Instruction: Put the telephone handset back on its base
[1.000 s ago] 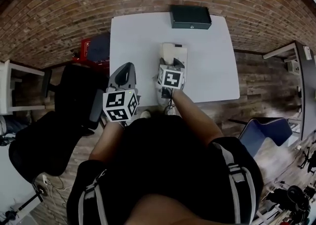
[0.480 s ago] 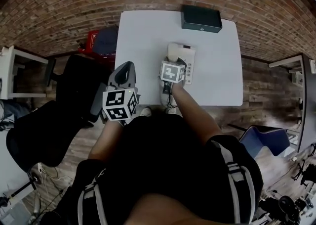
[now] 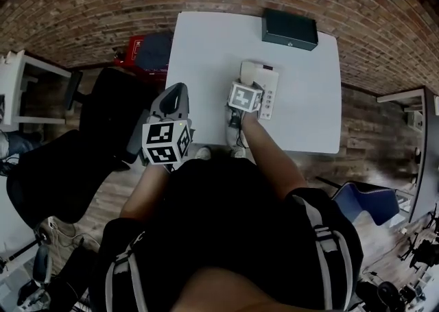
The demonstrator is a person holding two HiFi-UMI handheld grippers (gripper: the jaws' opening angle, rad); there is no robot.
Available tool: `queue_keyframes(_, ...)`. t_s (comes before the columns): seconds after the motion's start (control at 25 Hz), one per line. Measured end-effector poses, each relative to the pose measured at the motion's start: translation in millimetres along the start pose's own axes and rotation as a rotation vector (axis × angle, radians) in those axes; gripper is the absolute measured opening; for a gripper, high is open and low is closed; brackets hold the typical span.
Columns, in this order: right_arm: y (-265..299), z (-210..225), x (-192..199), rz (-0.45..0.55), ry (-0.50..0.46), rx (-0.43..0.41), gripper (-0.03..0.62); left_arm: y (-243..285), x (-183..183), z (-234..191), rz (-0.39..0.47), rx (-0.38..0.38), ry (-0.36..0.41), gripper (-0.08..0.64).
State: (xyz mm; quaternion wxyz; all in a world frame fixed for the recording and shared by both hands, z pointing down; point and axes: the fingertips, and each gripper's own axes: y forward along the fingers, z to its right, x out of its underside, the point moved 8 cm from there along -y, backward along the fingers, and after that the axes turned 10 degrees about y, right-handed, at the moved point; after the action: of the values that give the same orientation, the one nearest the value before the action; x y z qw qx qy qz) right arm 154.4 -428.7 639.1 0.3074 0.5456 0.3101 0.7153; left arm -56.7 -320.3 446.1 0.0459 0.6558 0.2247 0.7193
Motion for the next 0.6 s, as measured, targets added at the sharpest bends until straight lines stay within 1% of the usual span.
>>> queue_keyframes(0.2, 3, -2, 2, 0.016, 0.003, 0.013, 0.206, -2, 1, -4, -0.001, -0.004, 0.001, 0.012)
queue_keyframes(0.36, 0, -3, 1, 0.032, 0.006, 0.007, 0.206, -6, 4, -7, -0.003, -0.009, -0.001, 0.012)
queue_keyframes(0.44, 0, -2, 1, 0.065, 0.014, -0.013, 0.206, -7, 4, -8, -0.003, -0.008, -0.002, 0.012)
queue_keyframes(0.52, -6, -2, -4, 0.122, 0.017, -0.044, 0.224, -8, 4, -9, 0.002, -0.007, -0.003, 0.012)
queue_keyframes(0.6, -13, -4, -9, 0.158, 0.025, -0.078, 0.235, -8, 3, -8, 0.009, -0.005, -0.005, 0.012)
